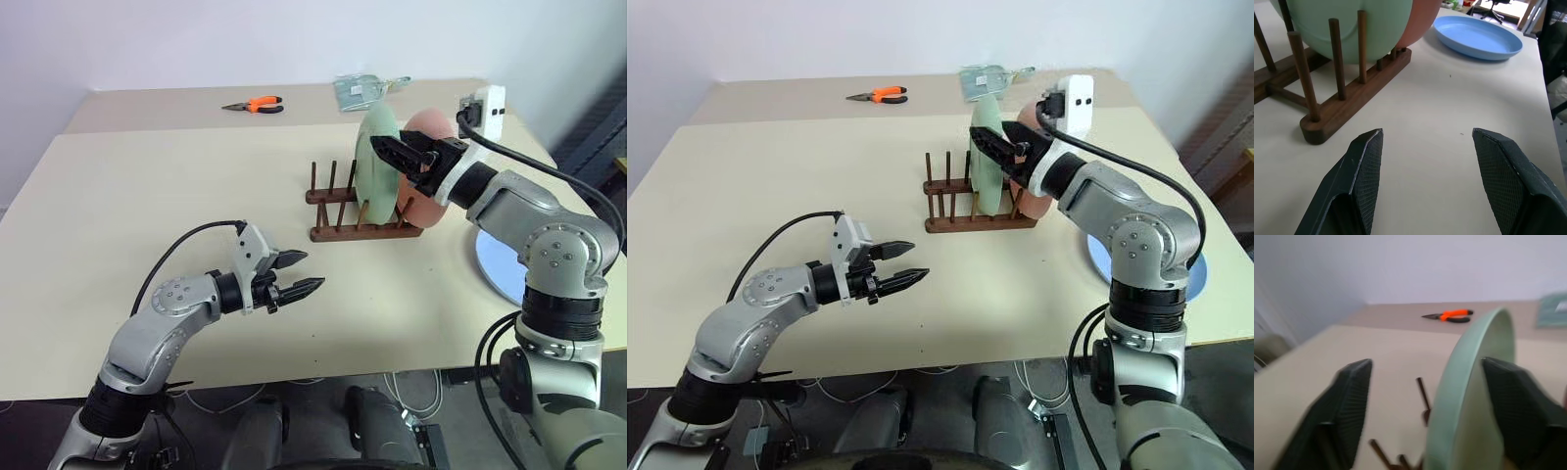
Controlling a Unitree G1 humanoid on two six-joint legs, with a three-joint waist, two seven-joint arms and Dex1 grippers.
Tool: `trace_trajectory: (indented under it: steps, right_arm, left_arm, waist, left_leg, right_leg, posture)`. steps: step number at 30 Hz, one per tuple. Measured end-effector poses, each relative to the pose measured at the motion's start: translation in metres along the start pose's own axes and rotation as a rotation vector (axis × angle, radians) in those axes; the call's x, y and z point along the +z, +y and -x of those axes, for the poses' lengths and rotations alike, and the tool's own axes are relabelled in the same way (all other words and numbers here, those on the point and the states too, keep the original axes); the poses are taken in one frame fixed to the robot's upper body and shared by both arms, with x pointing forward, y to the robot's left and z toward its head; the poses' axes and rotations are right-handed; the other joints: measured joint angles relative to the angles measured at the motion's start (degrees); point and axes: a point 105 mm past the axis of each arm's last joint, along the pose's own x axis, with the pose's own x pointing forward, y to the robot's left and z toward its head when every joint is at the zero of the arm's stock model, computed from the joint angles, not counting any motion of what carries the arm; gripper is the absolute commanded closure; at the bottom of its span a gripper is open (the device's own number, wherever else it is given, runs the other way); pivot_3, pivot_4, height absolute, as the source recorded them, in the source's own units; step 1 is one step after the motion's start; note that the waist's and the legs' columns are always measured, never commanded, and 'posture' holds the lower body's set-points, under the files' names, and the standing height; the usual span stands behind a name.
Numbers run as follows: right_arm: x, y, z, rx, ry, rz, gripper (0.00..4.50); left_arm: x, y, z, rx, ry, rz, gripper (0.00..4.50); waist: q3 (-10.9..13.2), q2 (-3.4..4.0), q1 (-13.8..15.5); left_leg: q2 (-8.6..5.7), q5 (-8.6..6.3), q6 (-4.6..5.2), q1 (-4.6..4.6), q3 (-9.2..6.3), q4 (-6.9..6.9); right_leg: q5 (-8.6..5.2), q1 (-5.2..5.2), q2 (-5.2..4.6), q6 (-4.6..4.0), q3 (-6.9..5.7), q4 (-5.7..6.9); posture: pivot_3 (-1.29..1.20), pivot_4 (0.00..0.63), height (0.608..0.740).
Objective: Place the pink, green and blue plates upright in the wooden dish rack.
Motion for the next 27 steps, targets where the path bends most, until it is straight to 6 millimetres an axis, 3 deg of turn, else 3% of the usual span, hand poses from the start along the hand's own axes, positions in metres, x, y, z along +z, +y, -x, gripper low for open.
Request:
trace_trajectory:
  steps: [3,6,8,10,12,16,19,23,27]
  right_arm:
    - [0.023,-0.011,0.016,-0.031,-0.024,0.238,1.03]
    - [0.054,-0.018,0.038,-0.036,-0.115,0.303,1.03]
    - [0.069,-0.037,0.067,-0.092,-0.139,0.285,0.11]
    - [0.066,-0.064,0.1,-0.215,-0.086,0.298,0.04]
    - [0.033,-0.081,0.124,-0.291,0.063,0.3,0.04]
    - [-0.066,-0.073,0.152,-0.283,0.438,0.25,0.04]
    - [-0.107,-0.073,0.163,-0.335,0.582,0.253,0.04]
    - [-0.146,-0.086,0.172,-0.447,0.701,0.266,1.85]
    - [-0.15,-0.093,0.17,-0.464,0.724,0.31,3.88]
  left_arm:
    - [-0.001,0.002,-0.001,0.006,0.008,-0.011,1.51]
    - [-0.003,0.005,-0.003,0.008,0.021,-0.011,1.51]
    - [-0.003,0.006,-0.007,-0.002,0.023,-0.029,1.51]
    - [-0.003,0.008,-0.009,-0.013,0.03,-0.035,1.51]
    - [-0.004,0.009,-0.011,-0.028,0.032,-0.038,1.51]
    - [0.0,0.003,-0.02,-0.089,0.018,-0.04,1.51]
    - [0.001,-0.002,-0.024,-0.126,0.005,-0.043,1.51]
    - [-0.001,-0.001,-0.024,-0.13,0.008,-0.037,1.51]
    - [-0.002,-0.001,-0.024,-0.127,0.01,-0.039,1.51]
  waist:
    - [0.03,0.04,0.2]
    - [0.03,0.02,0.12]
    - [0.03,-0.02,0.72]
    - [0.0,-0.08,1.51]
    - [-0.02,-0.1,1.51]
    - [-0.02,0.1,1.06]
    - [-0.07,0.17,0.62]
    - [-0.07,0.17,0.34]
    - [-0.06,0.14,0.32]
  left_leg:
    - [-0.04,-0.01,0.02,-0.04,0.0,0.03]
    - [-0.02,-0.02,0.04,0.0,0.0,0.02]
    - [-0.03,-0.03,0.06,-0.02,-0.06,0.06]
    - [-0.03,-0.07,0.11,0.0,-0.03,0.06]
    - [-0.02,-0.08,0.13,0.02,0.0,0.06]
    - [0.0,-0.08,0.13,0.04,0.2,0.06]
    - [0.03,-0.08,0.13,0.08,0.27,0.07]
    - [0.01,-0.08,0.13,0.05,0.23,0.09]
    - [-0.01,-0.09,0.13,0.05,0.21,0.09]
  right_leg:
    - [-0.1,0.04,-0.03,0.16,0.0,-0.07]
    - [-0.1,0.08,-0.03,0.17,0.0,-0.08]
    - [-0.09,0.14,-0.03,0.11,-0.04,-0.12]
    - [-0.1,0.19,-0.04,0.1,-0.04,-0.17]
    - [-0.14,0.2,-0.04,0.16,-0.03,-0.16]
    - [-0.2,0.13,-0.06,0.27,0.09,-0.08]
    - [-0.2,0.16,-0.06,0.27,0.13,-0.06]
    - [-0.2,0.12,-0.07,0.27,0.1,-0.1]
    - [-0.2,0.13,-0.08,0.29,0.1,-0.12]
  posture:
    - [0.0,0.15,0.74]
    - [0.0,0.15,0.74]
    - [0.0,0.15,0.74]
    - [0.0,0.15,0.74]
    - [0.0,0.15,0.74]
    - [0.0,0.15,0.74]
    - [0.0,0.15,0.74]
    - [0.0,0.15,0.74]
    - [0.0,0.15,0.74]
